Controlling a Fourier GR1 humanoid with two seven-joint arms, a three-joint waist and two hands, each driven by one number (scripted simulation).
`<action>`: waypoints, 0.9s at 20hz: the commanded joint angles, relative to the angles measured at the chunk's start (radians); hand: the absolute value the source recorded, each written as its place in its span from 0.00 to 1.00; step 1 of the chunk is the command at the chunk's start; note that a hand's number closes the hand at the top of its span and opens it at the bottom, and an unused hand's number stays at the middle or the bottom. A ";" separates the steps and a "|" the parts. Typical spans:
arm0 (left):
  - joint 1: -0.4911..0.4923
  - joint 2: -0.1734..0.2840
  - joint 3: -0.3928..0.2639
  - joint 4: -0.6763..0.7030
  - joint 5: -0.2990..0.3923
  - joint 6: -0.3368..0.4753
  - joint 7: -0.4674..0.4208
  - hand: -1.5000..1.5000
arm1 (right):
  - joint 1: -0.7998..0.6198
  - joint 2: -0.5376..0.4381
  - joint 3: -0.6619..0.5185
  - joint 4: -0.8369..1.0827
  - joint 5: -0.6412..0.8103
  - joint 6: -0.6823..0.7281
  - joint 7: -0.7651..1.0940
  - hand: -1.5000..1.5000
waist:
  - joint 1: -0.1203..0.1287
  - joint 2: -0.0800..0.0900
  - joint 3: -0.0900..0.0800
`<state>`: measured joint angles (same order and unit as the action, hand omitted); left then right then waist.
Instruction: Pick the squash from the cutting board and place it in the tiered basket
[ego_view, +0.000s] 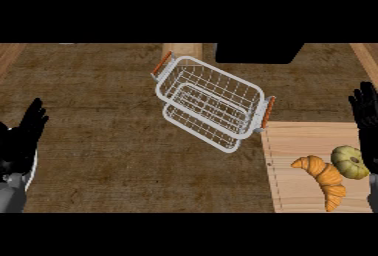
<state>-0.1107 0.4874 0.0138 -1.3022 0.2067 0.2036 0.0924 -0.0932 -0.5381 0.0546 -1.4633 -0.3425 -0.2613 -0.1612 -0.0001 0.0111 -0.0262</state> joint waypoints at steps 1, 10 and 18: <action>0.003 -0.052 -0.036 -0.029 -0.005 -0.025 -0.024 0.50 | -0.027 -0.004 0.054 0.015 0.044 0.047 0.032 0.00 | 0.005 -0.011 0.026; -0.035 -0.247 -0.257 -0.080 -0.022 -0.150 -0.178 0.50 | -0.125 0.066 0.231 0.236 0.100 0.246 -0.011 0.00 | 0.020 -0.004 0.028; 0.026 -0.247 -0.247 -0.038 -0.052 -0.166 -0.222 0.50 | -0.119 -0.192 0.186 -0.065 0.257 0.284 0.034 0.00 | -0.010 -0.018 0.024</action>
<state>-0.1230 0.2490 -0.2163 -1.3379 0.1732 0.0342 -0.1163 -0.2033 -0.6209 0.2516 -1.4234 -0.1456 0.0060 -0.1788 -0.0029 -0.0009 -0.0009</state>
